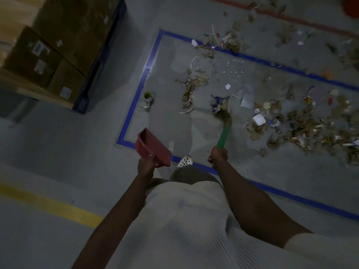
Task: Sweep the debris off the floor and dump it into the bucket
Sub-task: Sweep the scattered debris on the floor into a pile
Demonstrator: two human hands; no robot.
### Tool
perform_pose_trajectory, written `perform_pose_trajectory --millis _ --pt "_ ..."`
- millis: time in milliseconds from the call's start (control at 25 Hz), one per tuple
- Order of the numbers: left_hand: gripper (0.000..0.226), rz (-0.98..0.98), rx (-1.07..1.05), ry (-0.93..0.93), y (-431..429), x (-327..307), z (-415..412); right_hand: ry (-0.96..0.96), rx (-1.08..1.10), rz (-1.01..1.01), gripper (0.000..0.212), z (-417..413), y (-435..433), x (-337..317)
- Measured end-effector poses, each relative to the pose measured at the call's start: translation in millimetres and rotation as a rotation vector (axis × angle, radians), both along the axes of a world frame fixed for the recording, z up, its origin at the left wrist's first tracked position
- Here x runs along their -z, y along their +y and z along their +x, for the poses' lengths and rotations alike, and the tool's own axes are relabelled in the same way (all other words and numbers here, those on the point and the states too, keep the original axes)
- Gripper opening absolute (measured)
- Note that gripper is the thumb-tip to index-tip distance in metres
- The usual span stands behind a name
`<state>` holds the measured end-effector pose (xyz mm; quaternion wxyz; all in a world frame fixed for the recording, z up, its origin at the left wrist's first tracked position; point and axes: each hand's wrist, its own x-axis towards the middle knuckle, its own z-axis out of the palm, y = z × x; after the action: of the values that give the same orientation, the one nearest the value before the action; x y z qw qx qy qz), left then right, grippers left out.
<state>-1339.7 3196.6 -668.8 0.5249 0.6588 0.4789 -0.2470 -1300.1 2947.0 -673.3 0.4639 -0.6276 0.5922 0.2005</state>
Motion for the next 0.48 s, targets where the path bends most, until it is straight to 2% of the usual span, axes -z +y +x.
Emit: perform_pose_trajectory --millis 160,320,480 --pt "0.040 -0.037 0.086 -0.008 -16.9 -5.3 38.5 -0.013 0.009 0.002 0.051 15.2 13.8 -14.5" --pt "0.041 -0.025 0.095 -0.033 -30.5 -6.7 58.3 -0.081 -0.030 0.059 0.048 22.6 51.7 -32.8" --pt "0.049 0.022 0.085 -0.075 -21.8 -10.9 60.7 -0.136 -0.219 0.146 0.056 17.2 87.2 -44.5"
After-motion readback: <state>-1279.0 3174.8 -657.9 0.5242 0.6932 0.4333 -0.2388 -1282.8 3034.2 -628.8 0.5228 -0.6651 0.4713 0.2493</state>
